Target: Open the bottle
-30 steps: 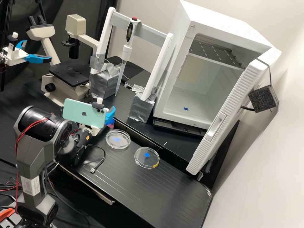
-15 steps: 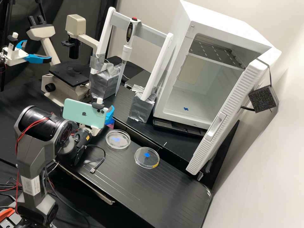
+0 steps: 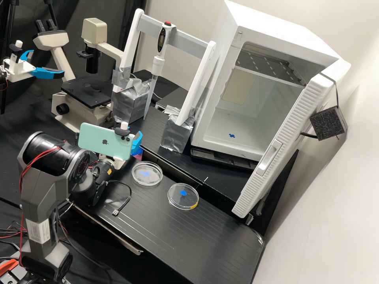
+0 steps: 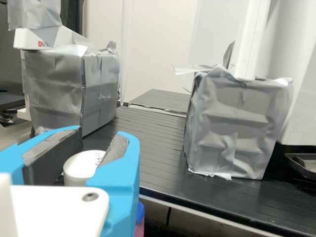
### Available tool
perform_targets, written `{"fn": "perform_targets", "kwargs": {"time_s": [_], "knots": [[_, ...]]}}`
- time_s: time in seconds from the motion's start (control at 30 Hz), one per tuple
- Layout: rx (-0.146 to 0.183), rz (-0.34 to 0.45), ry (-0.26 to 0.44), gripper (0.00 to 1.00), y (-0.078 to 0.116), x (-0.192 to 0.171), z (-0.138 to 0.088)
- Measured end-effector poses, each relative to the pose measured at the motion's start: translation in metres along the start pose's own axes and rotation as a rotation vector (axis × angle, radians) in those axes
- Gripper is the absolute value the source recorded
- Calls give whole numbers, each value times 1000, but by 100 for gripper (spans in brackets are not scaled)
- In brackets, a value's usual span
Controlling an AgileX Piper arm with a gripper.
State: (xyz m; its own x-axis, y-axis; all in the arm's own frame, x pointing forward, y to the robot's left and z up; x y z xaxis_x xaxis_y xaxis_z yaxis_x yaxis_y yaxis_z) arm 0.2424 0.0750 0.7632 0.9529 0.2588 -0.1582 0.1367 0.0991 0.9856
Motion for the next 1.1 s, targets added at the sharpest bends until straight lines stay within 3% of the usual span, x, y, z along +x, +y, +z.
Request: {"fn": "perform_targets", "kwargs": {"time_s": [0.47,0.7,0.97,1.1], "knots": [[-1,21,17,0,6,-1,-5],[-8,62,39,0,19,-5,-11],[24,92,79,0,29,-15,-17],[19,68,85,0,26,-23,-15]]}}
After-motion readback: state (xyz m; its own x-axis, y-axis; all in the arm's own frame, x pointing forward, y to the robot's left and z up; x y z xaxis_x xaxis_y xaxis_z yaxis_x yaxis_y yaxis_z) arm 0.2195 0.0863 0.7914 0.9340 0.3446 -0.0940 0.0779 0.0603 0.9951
